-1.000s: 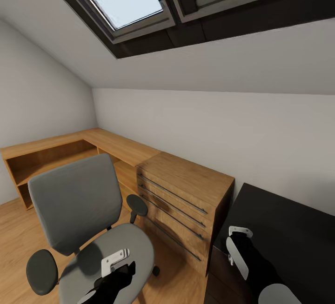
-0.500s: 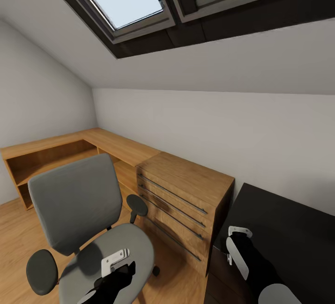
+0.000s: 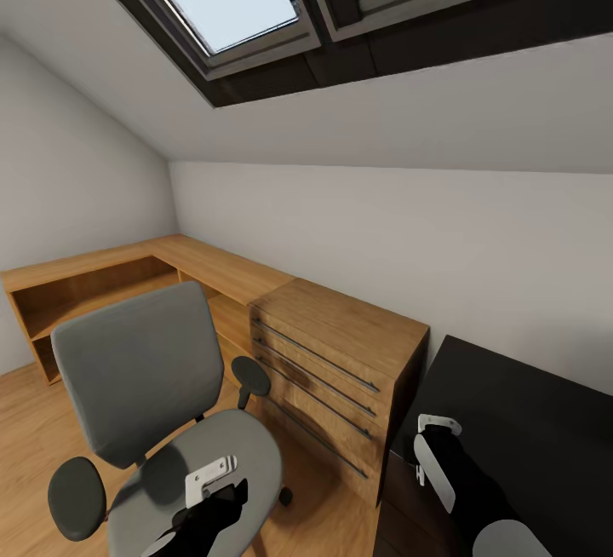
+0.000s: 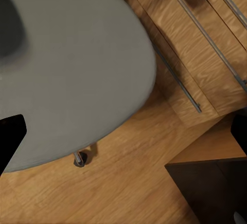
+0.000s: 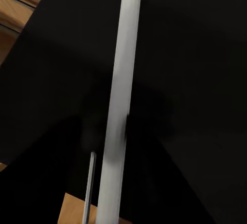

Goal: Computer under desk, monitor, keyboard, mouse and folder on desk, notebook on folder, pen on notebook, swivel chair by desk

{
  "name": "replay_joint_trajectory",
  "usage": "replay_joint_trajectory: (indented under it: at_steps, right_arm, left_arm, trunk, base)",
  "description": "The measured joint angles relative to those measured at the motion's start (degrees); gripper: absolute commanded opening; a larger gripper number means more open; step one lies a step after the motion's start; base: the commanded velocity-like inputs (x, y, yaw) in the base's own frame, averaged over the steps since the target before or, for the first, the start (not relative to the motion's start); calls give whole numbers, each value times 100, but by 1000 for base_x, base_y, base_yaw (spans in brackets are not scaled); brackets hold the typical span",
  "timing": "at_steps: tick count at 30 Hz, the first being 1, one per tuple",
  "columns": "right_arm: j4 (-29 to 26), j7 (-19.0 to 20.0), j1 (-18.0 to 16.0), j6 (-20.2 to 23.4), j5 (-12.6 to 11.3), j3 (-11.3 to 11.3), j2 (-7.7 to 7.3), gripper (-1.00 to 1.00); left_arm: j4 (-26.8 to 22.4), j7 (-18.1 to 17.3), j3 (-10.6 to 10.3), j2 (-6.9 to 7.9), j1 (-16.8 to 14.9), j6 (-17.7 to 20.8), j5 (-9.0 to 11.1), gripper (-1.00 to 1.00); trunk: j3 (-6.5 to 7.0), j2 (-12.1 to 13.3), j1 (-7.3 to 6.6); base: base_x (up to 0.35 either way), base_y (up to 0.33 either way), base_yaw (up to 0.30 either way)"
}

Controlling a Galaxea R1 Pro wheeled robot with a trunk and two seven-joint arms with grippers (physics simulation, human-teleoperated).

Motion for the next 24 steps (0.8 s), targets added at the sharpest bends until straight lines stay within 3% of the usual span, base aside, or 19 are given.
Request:
replay_joint_trajectory:
  at_steps: [24]
  right_arm:
    - [5,213,0,18,-36,1,1,-100]
  left_arm:
    - [0,0,0,0,0,0,3,100]
  trunk:
    - [0,0,0]
  base:
    - [0,0,0]
